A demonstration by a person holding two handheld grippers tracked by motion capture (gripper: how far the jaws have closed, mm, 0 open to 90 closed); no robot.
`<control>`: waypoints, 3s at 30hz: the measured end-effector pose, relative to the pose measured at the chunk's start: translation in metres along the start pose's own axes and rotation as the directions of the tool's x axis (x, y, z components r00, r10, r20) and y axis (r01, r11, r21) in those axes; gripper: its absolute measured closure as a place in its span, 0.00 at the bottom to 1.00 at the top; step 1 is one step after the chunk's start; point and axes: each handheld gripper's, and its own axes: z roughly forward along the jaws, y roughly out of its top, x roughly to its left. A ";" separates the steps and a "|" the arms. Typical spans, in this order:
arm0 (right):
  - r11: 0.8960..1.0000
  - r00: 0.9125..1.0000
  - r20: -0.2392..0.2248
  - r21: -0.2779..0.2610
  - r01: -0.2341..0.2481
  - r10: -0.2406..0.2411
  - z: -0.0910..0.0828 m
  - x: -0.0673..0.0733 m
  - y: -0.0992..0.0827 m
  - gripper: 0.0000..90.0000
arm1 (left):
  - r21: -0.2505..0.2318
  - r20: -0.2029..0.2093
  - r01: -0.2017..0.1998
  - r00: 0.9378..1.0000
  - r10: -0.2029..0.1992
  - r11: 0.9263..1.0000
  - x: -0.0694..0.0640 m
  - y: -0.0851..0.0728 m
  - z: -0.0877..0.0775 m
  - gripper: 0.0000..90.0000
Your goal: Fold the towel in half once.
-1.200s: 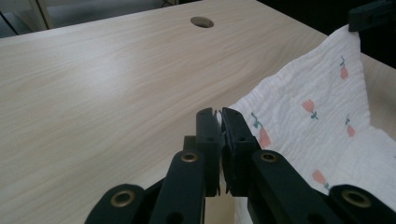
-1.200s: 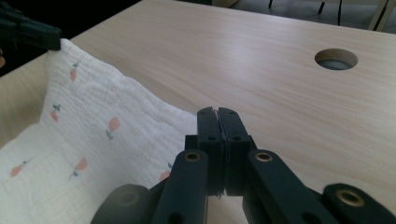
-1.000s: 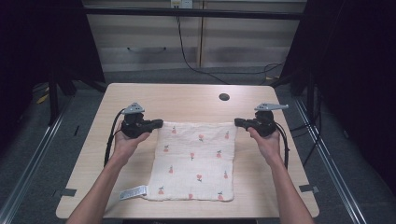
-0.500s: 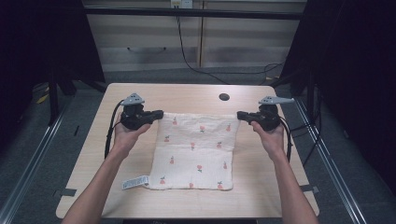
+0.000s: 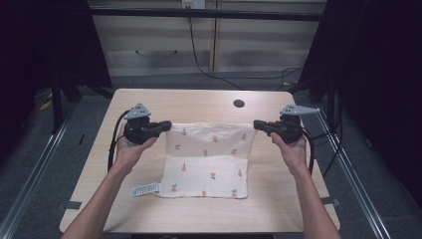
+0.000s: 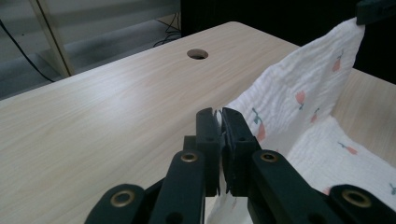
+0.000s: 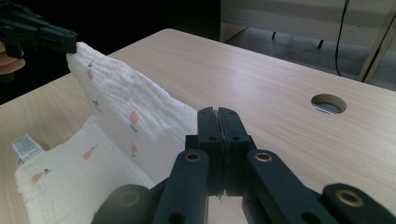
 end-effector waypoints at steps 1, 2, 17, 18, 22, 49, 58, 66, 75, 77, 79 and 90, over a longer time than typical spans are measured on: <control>1.000 1.000 -0.004 0.001 0.004 -0.004 -0.002 0.002 -0.002 0.99 | -0.003 0.001 0.002 1.000 -0.002 1.000 -0.001 -0.001 -0.002 0.96; 1.000 1.000 -0.007 0.001 0.008 -0.008 -0.003 0.003 -0.004 0.99 | -0.004 0.002 0.001 1.000 -0.001 1.000 -0.002 -0.003 -0.004 0.96; 1.000 0.998 -0.063 -0.001 0.030 -0.030 -0.025 0.036 -0.036 0.99 | -0.040 0.032 0.012 0.999 -0.010 0.999 -0.022 -0.034 -0.025 0.96; 0.999 0.997 -0.063 0.006 0.034 -0.033 -0.025 0.038 -0.038 0.99 | -0.041 0.038 0.012 0.999 -0.010 0.999 -0.023 -0.036 -0.026 0.96; 0.999 0.996 -0.081 0.028 0.028 -0.025 -0.026 0.045 -0.050 0.99 | -0.037 0.049 0.043 0.998 -0.041 0.998 -0.024 -0.047 -0.029 0.96; 0.971 0.995 -0.098 0.237 0.017 0.006 -0.018 0.063 -0.116 0.99 | 0.195 0.109 -0.033 0.994 0.012 0.980 -0.053 -0.110 -0.021 0.96; 0.971 0.995 -0.094 0.240 -0.009 0.032 -0.021 0.063 -0.122 0.91 | 0.184 0.123 -0.017 0.992 -0.006 0.983 -0.054 -0.116 -0.025 0.93; 0.977 0.994 -0.098 0.212 -0.021 0.043 -0.024 0.062 -0.118 0.89 | 0.128 0.121 0.012 0.992 -0.028 0.992 -0.048 -0.113 -0.034 0.88; 0.979 0.995 -0.090 0.202 -0.019 0.038 -0.010 0.054 -0.106 0.86 | 0.158 0.075 0.045 0.996 -0.058 0.986 -0.034 -0.109 -0.021 0.85; 0.979 0.996 -0.089 0.204 -0.012 0.030 -0.004 0.051 -0.102 0.86 | 0.167 0.075 0.047 0.995 -0.061 0.985 -0.032 -0.108 -0.014 0.85; 0.978 0.996 -0.083 0.207 -0.006 0.024 0.005 0.046 -0.097 0.86 | 0.178 0.080 0.053 0.994 -0.069 0.983 -0.031 -0.109 -0.006 0.85; 0.972 0.999 -0.011 0.232 -0.036 0.040 0.053 0.014 -0.084 0.86 | 0.254 0.076 0.018 0.996 -0.039 0.967 -0.032 -0.120 0.008 0.86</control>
